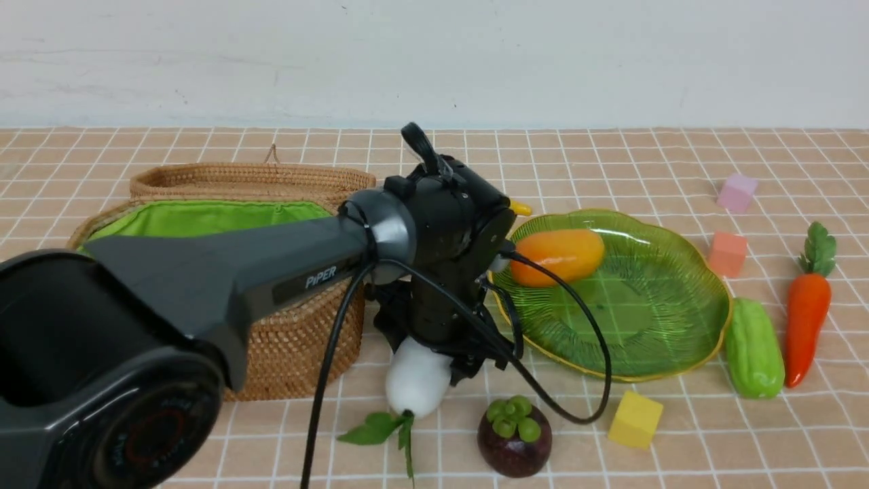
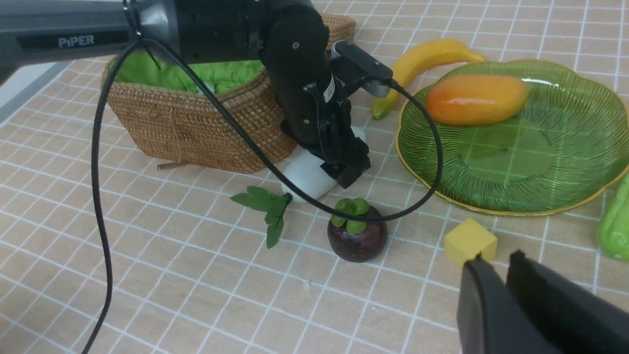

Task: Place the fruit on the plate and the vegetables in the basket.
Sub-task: Take a daikon with your left arm and place it on the basket on the left.

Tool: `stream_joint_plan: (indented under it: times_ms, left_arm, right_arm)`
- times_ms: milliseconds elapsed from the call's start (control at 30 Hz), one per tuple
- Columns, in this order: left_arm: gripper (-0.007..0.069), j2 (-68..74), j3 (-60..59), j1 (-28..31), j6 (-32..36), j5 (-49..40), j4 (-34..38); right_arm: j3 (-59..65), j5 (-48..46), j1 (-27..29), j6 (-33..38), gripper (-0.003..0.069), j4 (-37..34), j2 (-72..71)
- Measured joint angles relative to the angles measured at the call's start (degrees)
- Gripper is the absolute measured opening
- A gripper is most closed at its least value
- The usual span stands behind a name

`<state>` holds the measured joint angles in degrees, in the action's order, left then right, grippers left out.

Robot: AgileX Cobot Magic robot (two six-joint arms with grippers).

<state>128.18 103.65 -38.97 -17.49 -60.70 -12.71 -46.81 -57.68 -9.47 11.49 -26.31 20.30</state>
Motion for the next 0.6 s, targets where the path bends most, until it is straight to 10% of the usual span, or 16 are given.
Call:
stream_joint_plan:
  times_ms: [333, 600]
  left_arm:
    - [0.0524, -9.57, 6.99, -4.56, 7.34, -8.63, 4.53]
    - [0.0524, -28.01, 1.32, 2.56, 32.96, -9.84, 2.1]
  right_arm:
    - [0.0, 0.11, 0.0, 0.0, 0.009, -0.33, 0.0]
    - [0.0, 1.68, 0.0, 0.19, 0.0096, -0.33, 0.0]
